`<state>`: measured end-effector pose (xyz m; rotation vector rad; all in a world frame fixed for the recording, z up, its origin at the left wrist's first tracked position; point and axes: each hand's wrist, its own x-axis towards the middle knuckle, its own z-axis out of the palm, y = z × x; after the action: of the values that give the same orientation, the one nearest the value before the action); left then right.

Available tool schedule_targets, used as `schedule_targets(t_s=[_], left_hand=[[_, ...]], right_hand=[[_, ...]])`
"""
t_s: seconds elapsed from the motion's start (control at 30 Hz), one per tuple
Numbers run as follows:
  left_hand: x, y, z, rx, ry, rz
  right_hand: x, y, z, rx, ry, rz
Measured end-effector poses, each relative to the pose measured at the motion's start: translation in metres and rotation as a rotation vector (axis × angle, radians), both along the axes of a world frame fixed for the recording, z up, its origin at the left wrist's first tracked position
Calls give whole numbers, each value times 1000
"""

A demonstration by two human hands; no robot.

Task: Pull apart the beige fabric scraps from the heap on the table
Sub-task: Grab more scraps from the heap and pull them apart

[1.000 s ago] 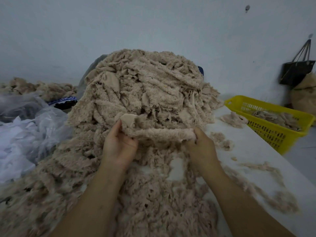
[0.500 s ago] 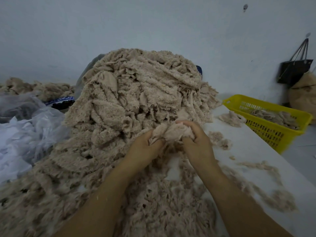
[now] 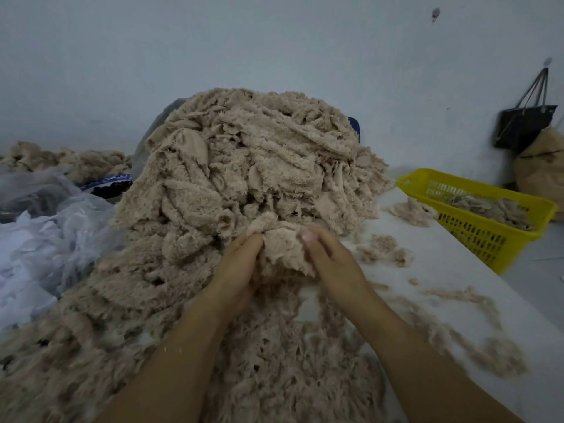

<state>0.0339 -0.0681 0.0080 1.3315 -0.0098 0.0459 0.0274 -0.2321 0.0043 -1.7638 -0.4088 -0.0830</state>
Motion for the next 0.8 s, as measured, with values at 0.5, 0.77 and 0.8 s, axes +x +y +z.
schedule_targets(t_s=[0.5, 0.77, 0.8], left_hand=[[8, 17, -3, 293, -108, 603], [16, 23, -17, 981, 88, 297], [16, 21, -15, 999, 61, 287]], right_hand=[[29, -55, 20, 1284, 147, -344], [28, -21, -7, 432, 94, -361], [26, -20, -10, 298, 68, -325]])
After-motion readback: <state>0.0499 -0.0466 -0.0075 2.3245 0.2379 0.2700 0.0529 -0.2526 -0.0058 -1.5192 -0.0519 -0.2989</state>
